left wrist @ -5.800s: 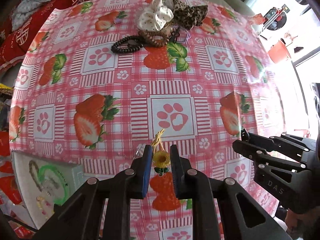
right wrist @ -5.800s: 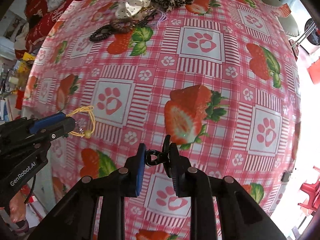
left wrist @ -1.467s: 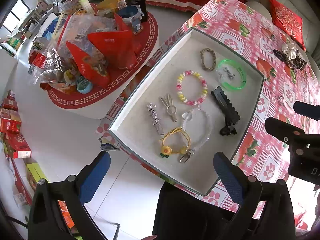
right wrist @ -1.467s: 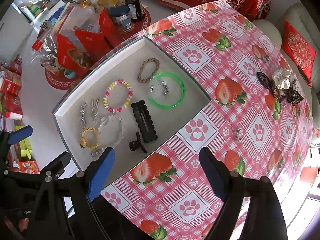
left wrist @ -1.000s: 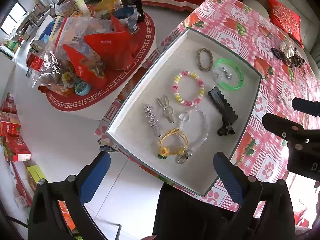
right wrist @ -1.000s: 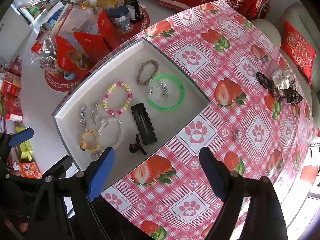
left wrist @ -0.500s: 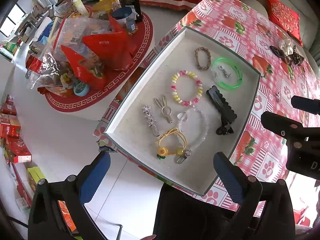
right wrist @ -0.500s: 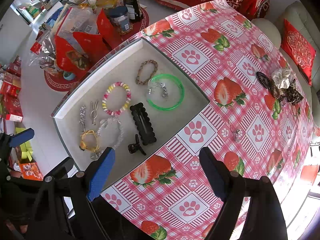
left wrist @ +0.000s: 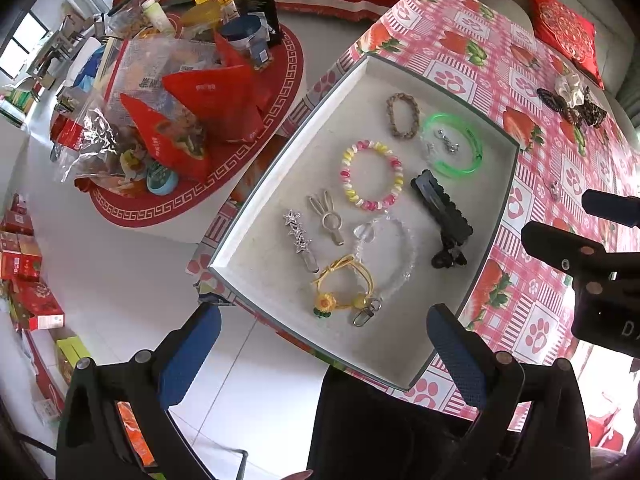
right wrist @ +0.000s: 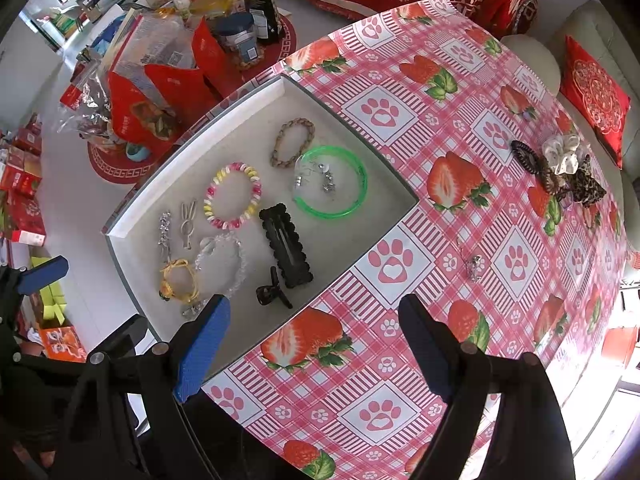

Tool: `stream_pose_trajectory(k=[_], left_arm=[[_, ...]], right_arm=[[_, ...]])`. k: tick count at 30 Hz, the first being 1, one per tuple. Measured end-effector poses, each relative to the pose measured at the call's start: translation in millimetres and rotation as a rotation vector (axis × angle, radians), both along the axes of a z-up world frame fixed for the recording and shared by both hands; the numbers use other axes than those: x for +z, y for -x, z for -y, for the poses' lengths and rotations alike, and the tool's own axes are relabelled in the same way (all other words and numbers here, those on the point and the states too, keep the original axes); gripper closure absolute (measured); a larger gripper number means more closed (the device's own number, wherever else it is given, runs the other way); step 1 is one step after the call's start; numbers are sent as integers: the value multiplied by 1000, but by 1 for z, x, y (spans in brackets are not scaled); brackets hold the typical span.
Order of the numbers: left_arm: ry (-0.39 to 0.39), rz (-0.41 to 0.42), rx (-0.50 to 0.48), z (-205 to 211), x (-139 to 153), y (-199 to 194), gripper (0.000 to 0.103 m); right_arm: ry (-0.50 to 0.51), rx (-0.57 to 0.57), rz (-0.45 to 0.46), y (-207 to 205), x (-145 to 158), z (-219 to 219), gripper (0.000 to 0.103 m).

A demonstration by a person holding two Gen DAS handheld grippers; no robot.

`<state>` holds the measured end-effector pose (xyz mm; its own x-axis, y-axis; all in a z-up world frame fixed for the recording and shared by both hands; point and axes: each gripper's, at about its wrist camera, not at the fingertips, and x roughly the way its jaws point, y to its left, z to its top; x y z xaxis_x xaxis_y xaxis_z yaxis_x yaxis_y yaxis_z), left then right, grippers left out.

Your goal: Organize jewelry

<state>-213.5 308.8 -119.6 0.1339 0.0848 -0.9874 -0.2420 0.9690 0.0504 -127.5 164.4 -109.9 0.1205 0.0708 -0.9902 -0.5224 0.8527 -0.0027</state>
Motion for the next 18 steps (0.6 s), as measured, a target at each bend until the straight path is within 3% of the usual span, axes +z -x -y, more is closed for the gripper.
stream_pose_trajectory(k=[18], left_arm=[[-3,-1,-3,0,-1,-3,0]], right_arm=[[-1,1,-2,-3,0,1,15]])
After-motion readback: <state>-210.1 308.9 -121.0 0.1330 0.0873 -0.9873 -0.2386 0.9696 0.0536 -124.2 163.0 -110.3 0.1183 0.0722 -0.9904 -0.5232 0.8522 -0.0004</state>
